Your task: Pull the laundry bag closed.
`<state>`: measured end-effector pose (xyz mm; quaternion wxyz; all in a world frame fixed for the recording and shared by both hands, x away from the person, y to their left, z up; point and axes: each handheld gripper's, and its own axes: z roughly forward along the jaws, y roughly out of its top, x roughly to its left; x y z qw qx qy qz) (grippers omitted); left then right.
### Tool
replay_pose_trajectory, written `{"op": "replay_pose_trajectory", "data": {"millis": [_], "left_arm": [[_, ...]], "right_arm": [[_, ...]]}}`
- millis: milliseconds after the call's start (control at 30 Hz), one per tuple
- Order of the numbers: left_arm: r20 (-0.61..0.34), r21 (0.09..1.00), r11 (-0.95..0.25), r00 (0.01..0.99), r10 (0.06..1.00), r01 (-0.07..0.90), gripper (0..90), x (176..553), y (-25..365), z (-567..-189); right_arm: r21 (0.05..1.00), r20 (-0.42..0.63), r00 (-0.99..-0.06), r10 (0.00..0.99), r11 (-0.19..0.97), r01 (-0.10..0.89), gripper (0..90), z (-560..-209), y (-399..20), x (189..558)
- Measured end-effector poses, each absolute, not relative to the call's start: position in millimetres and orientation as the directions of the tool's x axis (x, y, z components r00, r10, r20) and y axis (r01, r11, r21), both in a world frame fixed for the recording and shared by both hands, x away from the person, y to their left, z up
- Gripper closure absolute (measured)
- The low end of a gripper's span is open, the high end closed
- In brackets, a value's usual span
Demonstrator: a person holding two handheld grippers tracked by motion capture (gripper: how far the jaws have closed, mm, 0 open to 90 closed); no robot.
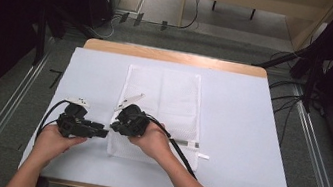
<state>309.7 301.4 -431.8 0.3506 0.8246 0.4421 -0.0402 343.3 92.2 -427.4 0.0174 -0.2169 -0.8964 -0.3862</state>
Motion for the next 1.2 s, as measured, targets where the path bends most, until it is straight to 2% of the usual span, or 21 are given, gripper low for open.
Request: {"op": "replay_pose_trajectory", "data": {"millis": [267,433,867,1200], "left_arm": [[-0.374,0.530,-0.394,0.624,0.686,0.751,60.6,312.1,295.6,-433.7],[-0.378,0.518,-0.415,0.635,0.674,0.748,65.9,314.8,291.0,-435.7],[-0.368,0.525,-0.435,0.656,0.660,0.732,67.6,319.1,285.1,-435.7],[-0.349,0.523,-0.460,0.673,0.652,0.718,84.8,319.1,283.5,-435.1]], "right_arm": [[0.694,0.197,-0.912,0.361,0.605,0.389,87.7,-422.5,90.1,342.5],[0.701,0.197,-0.919,0.342,0.606,0.376,87.7,-419.6,90.0,340.7],[0.702,0.226,-0.916,0.330,0.597,0.388,87.6,-418.3,89.6,340.4],[0.692,0.232,-0.922,0.311,0.613,0.381,87.7,-419.6,89.3,341.0]]}}
